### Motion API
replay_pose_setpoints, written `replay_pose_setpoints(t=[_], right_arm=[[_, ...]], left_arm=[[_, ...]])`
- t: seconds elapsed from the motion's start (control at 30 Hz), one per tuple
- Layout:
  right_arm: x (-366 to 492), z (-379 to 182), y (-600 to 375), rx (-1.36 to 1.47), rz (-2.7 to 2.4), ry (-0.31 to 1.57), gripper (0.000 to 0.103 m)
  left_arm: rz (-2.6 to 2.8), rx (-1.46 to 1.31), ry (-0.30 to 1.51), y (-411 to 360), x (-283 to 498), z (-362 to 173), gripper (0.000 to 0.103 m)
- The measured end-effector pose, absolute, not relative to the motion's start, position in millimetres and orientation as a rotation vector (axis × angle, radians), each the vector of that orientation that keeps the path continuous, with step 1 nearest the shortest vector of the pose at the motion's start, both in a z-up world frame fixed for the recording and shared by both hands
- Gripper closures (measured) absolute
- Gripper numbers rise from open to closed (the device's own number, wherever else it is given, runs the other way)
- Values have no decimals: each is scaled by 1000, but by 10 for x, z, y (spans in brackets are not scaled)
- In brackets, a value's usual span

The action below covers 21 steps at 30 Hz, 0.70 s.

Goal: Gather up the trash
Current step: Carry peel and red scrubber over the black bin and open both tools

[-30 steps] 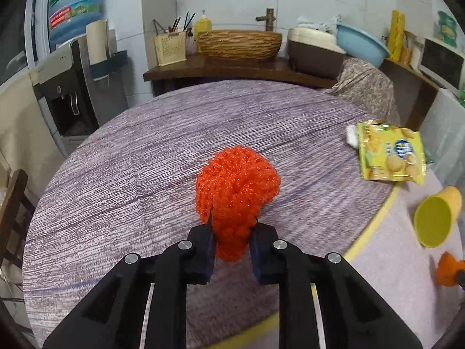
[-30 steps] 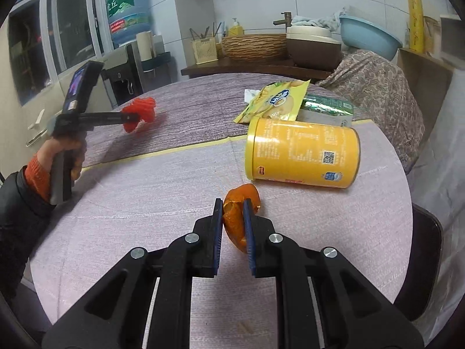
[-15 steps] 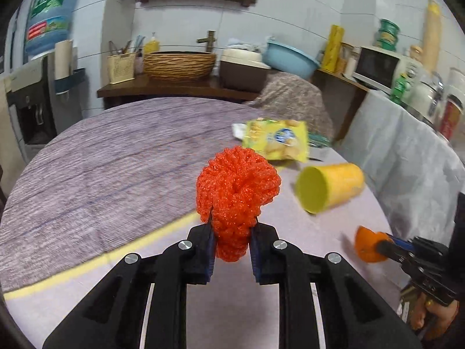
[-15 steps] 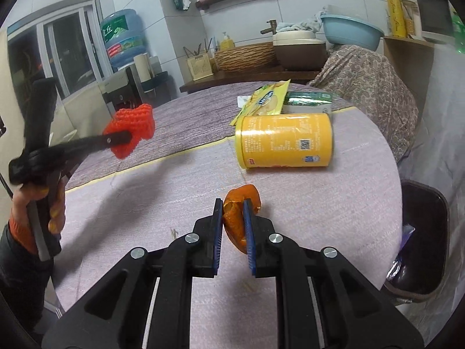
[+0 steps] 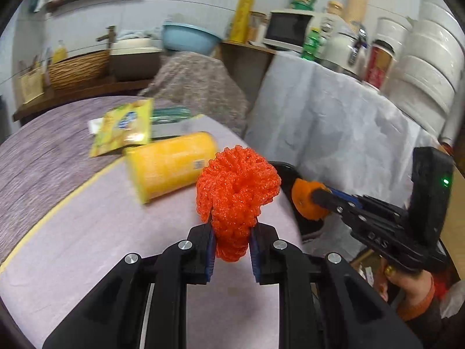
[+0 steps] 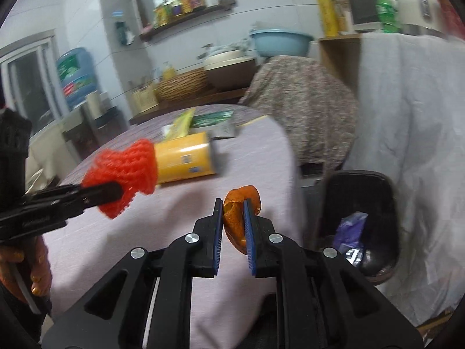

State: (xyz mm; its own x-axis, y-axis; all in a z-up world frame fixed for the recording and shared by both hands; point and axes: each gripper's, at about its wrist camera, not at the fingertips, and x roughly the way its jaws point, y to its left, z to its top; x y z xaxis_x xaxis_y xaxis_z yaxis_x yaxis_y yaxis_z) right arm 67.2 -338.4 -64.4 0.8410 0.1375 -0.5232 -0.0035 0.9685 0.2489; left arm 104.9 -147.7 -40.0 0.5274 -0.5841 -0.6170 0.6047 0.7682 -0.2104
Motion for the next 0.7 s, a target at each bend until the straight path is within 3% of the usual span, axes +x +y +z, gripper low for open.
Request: replay_pose_setpoints(t=[0.37, 0.7], right_arm=[[912, -1377, -4615, 379, -185, 680, 88], [1064, -1917, -4846, 433, -225, 756, 88]], left_arm=[[-857, 91, 832, -2651, 1335, -573, 83], [-834, 179, 939, -3713, 1728, -935, 83]])
